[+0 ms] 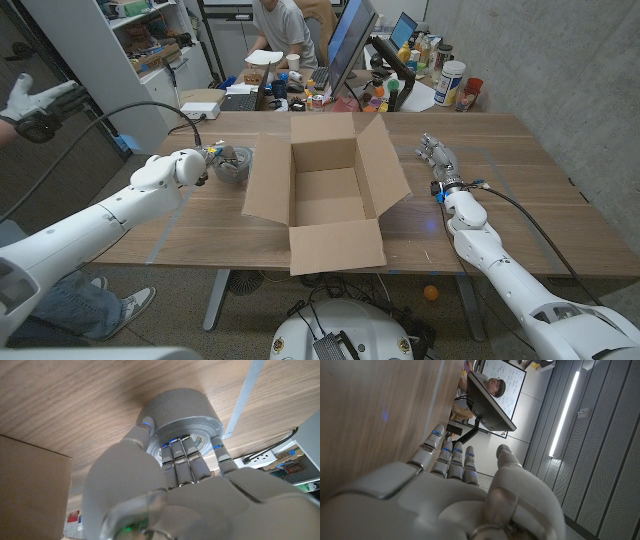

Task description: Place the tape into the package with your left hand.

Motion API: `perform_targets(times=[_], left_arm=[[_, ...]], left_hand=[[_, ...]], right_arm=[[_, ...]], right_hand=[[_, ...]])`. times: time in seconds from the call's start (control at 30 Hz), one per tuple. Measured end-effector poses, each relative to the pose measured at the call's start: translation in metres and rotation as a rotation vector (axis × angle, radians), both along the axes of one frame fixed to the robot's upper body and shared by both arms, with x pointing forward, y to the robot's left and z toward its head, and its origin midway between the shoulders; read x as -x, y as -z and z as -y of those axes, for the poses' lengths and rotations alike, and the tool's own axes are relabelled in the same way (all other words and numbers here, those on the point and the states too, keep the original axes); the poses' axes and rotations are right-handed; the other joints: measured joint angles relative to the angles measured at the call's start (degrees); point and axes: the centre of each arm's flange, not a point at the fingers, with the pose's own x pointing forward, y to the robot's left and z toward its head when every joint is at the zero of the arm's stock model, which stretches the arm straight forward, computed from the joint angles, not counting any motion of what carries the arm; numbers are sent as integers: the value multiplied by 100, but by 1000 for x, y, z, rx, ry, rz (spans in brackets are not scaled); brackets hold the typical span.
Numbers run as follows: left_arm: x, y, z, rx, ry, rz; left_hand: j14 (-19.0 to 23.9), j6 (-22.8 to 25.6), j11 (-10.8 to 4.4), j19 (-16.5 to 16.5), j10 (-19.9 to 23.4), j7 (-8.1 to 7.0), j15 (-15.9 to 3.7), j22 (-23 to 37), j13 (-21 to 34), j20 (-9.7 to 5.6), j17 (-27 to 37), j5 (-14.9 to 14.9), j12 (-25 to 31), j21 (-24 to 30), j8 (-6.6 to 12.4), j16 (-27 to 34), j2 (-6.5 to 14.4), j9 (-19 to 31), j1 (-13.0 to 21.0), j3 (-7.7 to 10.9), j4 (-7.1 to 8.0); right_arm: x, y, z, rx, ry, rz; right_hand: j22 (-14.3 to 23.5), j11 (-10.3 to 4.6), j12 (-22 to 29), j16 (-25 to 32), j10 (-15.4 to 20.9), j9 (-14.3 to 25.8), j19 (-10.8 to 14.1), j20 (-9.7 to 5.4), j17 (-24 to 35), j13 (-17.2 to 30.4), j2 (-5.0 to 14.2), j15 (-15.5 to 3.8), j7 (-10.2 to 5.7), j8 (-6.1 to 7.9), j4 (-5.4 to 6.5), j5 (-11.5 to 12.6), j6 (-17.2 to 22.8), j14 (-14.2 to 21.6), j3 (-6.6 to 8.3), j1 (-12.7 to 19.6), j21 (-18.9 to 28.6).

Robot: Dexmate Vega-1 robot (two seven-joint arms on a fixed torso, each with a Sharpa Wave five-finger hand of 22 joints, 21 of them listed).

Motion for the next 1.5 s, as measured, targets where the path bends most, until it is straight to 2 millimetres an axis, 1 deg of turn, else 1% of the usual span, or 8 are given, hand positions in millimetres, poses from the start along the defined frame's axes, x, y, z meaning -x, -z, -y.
perform_targets(times=[0.07, 0.27, 0.3, 0.67, 1.03, 1.33, 1.43, 1.5], left_arm=[[-2, 5, 7, 15, 6, 6], [-1, 3, 3, 28, -15, 27], [-1, 6, 13, 28, 4, 26], [1, 5, 20, 30, 1, 33], [4, 3, 20, 24, -10, 30], [8, -1, 14, 18, -28, 30], [9, -3, 12, 17, -32, 31], [10, -4, 10, 15, -36, 33]], left_hand=[[45, 59, 39, 0, 71, 59, 46, 0, 0, 0, 51, 1, 1, 30, 21, 1, -9, 46, 69, 0, 0], [144, 169, 133, 0, 169, 133, 144, 0, 0, 0, 146, 1, 2, 146, 43, 2, -71, 111, 159, 0, 0], [156, 171, 160, 0, 196, 135, 156, 0, -1, 1, 153, 1, 2, 175, 43, 2, -71, 119, 159, 0, 0], [194, 200, 180, 1, 220, 163, 193, -54, -1, 1, 154, -3, 11, 232, 46, 10, -94, 139, 182, -33, 16], [247, 201, 171, 12, 269, 163, 202, -63, -1, 12, 158, -7, 54, 341, 310, 12, -145, 138, 234, -30, 19], [420, 336, 143, 13, 425, 133, 191, -63, -4, 13, 159, -38, 55, 700, 310, 12, -144, 132, 233, -30, 19], [457, 363, 139, 54, 444, 139, 188, -62, -4, 54, 159, -31, 55, 706, 310, 12, -144, 132, 232, -30, 19], [514, 375, 143, 147, 467, 132, 185, -62, -4, 147, 159, -22, 55, 706, 310, 12, -143, 132, 232, -30, 19]], right_arm=[[0, 0, 1, -5, -5, 0], [-2, -1, 5, -11, 2, -2], [-2, -2, 5, -9, -5, 5], [-4, -5, 5, -10, -16, 8], [-3, -13, 1, 1, -22, 23], [3, -25, -1, 21, -13, 42], [6, -27, -2, 27, -11, 49], [8, -29, -2, 29, -6, 53]], right_hand=[[0, -18, 0, 0, 18, 0, 0, 0, 0, 0, 0, 0, -9, 0, 0, 0, 9, 0, 0, 0, 0], [0, -18, 0, 0, 18, 0, 0, 0, 0, 0, 0, 0, -9, 0, 0, 0, 9, 0, 0, 0, 0], [0, -18, 0, 0, 18, 0, 0, 0, 0, 0, 0, 0, -9, 0, 0, 0, 9, 0, 0, 0, 0], [0, -17, 0, 0, 17, 0, 0, 0, 1, 0, 0, 0, -9, 0, 18, 0, 9, 0, -17, 0, 0], [0, -17, 0, 0, 17, 0, 0, 0, -28, 0, 0, 0, -9, 0, 18, 0, 9, 0, -17, 0, 0], [0, -17, 0, 0, 17, 0, 0, 0, -28, 0, 0, 0, -9, 0, 2, 0, 9, 0, -32, 0, 0], [0, -17, 0, 0, 17, 0, 0, 0, -27, 0, 0, 0, -9, 0, 2, 0, 8, 0, -32, 0, 0], [0, -17, 0, 0, 17, 0, 0, 0, -27, 0, 0, 0, -8, 0, 2, 0, 8, 0, -32, 0, 0]])
